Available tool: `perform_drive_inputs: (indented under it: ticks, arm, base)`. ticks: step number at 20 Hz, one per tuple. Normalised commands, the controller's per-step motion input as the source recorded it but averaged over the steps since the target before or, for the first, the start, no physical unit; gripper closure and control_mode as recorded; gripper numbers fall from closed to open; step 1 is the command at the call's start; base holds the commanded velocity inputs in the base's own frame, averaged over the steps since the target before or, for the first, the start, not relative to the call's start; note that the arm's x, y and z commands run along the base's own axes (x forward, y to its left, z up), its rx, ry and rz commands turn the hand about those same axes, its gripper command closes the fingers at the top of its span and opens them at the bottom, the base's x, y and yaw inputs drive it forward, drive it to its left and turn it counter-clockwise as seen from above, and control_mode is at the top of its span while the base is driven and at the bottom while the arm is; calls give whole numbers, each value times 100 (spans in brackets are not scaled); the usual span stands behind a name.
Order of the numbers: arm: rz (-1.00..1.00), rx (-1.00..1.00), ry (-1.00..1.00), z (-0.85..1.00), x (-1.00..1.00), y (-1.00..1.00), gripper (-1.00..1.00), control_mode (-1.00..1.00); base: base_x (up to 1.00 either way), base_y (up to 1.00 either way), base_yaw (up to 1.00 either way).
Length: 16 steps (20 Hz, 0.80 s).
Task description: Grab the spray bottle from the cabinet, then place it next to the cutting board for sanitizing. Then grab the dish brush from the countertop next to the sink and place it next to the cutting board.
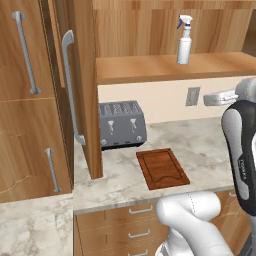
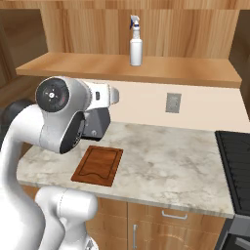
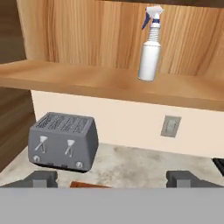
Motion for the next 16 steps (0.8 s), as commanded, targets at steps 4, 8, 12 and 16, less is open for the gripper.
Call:
perform_drive_inputs:
  ticks: [4, 8, 12, 16]
  arm:
    - [3, 4, -34, 61, 0, -35, -100, -100]
    - [5, 9, -31, 52, 7, -27, -100, -100]
    - [7, 14, -24, 57, 15, -23, -100, -100]
    - [6, 13, -7, 49, 24, -23, -100, -100]
  base:
    - [0, 0, 0]
    - [0, 0, 0]
    - [0, 0, 0]
    - [0, 0, 0]
